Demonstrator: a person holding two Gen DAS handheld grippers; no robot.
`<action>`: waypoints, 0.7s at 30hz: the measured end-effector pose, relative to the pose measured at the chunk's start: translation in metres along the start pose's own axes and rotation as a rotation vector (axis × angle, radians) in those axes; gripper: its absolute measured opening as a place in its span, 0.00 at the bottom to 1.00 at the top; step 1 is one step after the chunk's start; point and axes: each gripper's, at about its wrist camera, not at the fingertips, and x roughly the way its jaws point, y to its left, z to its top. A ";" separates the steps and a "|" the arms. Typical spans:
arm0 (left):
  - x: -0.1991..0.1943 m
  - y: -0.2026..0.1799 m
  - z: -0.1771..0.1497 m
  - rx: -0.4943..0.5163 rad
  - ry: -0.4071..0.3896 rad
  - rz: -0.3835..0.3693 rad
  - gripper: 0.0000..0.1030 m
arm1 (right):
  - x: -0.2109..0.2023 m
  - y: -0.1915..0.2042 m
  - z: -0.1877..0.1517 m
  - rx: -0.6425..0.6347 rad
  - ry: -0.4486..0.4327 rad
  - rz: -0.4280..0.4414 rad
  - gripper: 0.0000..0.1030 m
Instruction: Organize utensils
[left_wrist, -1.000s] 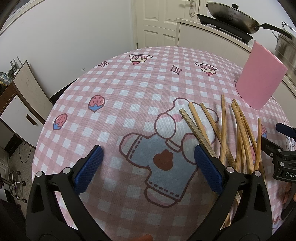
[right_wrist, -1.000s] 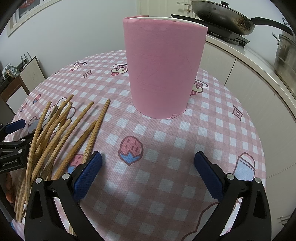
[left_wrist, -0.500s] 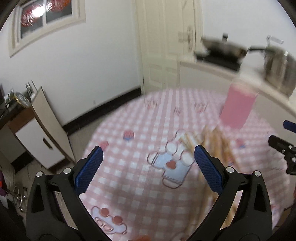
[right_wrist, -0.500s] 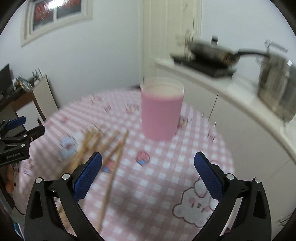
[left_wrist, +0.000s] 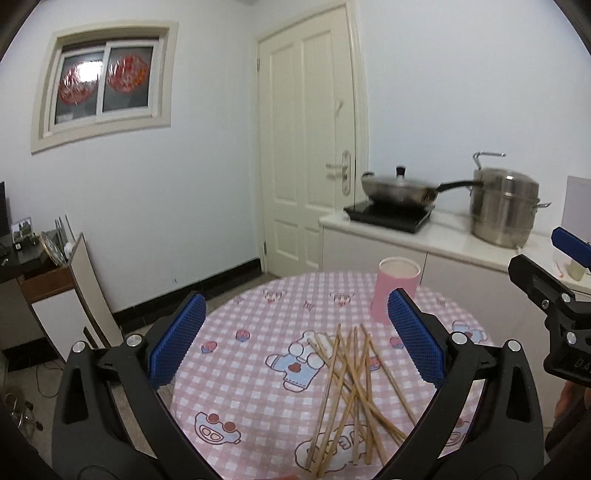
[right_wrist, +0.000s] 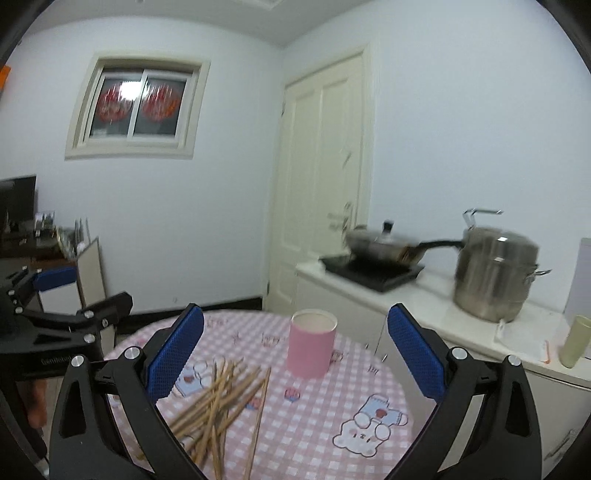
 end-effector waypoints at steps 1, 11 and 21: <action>-0.007 -0.002 0.001 0.003 -0.018 -0.004 0.94 | -0.008 0.000 0.002 0.003 -0.023 -0.008 0.93; -0.041 -0.011 0.008 0.007 -0.103 -0.022 0.94 | -0.025 0.009 0.009 -0.026 -0.079 -0.027 0.93; -0.049 -0.012 0.008 0.013 -0.130 -0.009 0.94 | -0.035 0.013 0.007 -0.035 -0.096 -0.036 0.93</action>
